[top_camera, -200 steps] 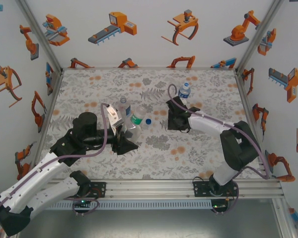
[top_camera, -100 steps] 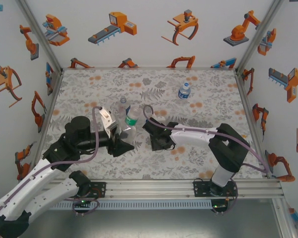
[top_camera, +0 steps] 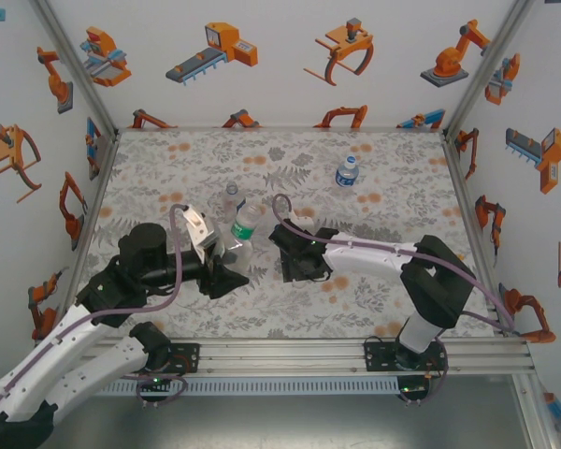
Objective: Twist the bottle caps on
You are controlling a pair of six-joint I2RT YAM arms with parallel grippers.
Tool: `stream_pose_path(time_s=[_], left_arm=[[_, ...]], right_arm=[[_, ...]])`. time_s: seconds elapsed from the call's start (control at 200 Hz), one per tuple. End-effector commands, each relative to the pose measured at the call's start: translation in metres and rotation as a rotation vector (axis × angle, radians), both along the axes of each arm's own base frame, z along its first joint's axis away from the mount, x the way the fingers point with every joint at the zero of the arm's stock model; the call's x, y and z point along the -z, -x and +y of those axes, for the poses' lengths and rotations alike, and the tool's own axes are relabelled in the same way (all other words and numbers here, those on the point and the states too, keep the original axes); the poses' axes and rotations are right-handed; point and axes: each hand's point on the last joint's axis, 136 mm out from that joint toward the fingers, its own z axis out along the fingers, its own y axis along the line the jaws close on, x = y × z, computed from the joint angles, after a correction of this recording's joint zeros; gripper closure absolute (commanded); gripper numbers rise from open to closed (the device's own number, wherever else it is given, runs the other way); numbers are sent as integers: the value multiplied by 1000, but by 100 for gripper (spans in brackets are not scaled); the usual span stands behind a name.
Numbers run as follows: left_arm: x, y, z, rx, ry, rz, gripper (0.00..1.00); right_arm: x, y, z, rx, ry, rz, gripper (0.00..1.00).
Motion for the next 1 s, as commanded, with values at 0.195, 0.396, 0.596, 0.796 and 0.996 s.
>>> stream_pose_path(time_s=[0.195,0.396,0.596,0.796,0.996], left_arm=[[3,0,2,-12,0,3,100],[3,-1,2,-12,-1,0,100],[1,-2,1,-12,3,-3,100],[1,-2,1,-12,1,-3,100],[2,-2,0,-11,-1,-4,100]], right_arm=[[-10,2,6,16,-34,3,47],[-7,4,8,12,-35,12,47],[-1,4,6,13,-22,20,47],[4,6,6,14,-15,32,47],[9,7,3,17,-3,39,48]])
